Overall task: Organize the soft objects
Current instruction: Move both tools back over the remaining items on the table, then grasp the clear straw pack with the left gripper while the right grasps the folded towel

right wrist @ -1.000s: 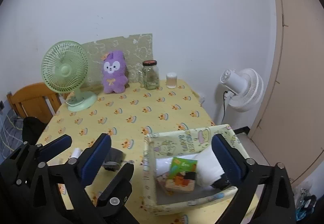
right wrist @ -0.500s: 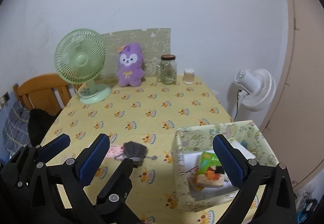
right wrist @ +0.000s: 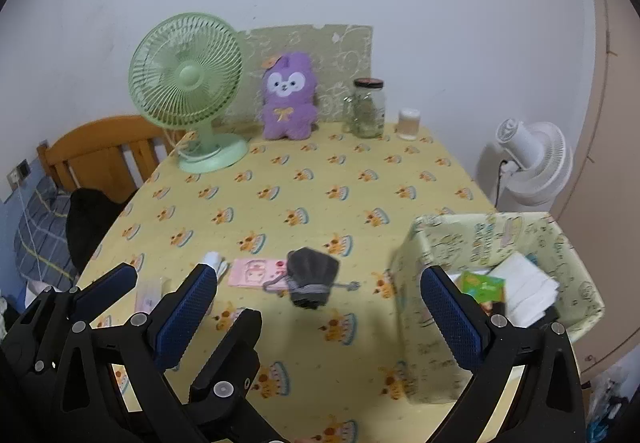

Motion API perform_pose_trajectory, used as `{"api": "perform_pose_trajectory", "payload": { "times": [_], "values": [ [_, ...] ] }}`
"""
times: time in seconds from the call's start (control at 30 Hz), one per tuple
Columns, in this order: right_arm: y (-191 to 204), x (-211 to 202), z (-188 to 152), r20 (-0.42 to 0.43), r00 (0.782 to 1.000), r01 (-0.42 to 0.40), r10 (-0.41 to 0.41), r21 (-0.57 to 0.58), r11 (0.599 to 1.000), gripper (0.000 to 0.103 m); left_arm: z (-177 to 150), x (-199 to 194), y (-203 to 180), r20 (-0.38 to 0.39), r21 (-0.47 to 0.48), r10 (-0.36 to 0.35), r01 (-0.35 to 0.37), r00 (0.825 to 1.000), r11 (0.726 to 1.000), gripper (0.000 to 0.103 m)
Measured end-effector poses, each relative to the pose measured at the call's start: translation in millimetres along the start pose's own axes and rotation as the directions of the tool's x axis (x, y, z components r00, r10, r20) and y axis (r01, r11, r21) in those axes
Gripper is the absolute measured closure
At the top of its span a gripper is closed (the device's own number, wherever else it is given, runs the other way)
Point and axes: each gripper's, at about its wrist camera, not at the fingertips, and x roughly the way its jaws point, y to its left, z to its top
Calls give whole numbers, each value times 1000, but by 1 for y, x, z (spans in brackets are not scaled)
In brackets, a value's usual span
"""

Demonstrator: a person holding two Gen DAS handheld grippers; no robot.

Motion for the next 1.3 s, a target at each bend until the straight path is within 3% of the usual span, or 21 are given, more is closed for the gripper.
{"api": "perform_pose_trajectory", "payload": {
  "times": [0.83, 1.03, 1.3],
  "values": [
    [67, 77, -37, -152, 985, -88, 80, -49, 995, 0, -46, 46, 73, -149, -94, 82, -97, 985, 991, 11],
    [78, 94, -43, -194, 976, -112, 101, -50, 992, 0, -54, 58, 84, -199, -101, 98, -120, 975, 988, 21],
    [86, 108, -49, -238, 966, -116, 100, -54, 992, 0, -60, 68, 93, -235, -105, 96, -124, 967, 987, 25]
  ]
}}
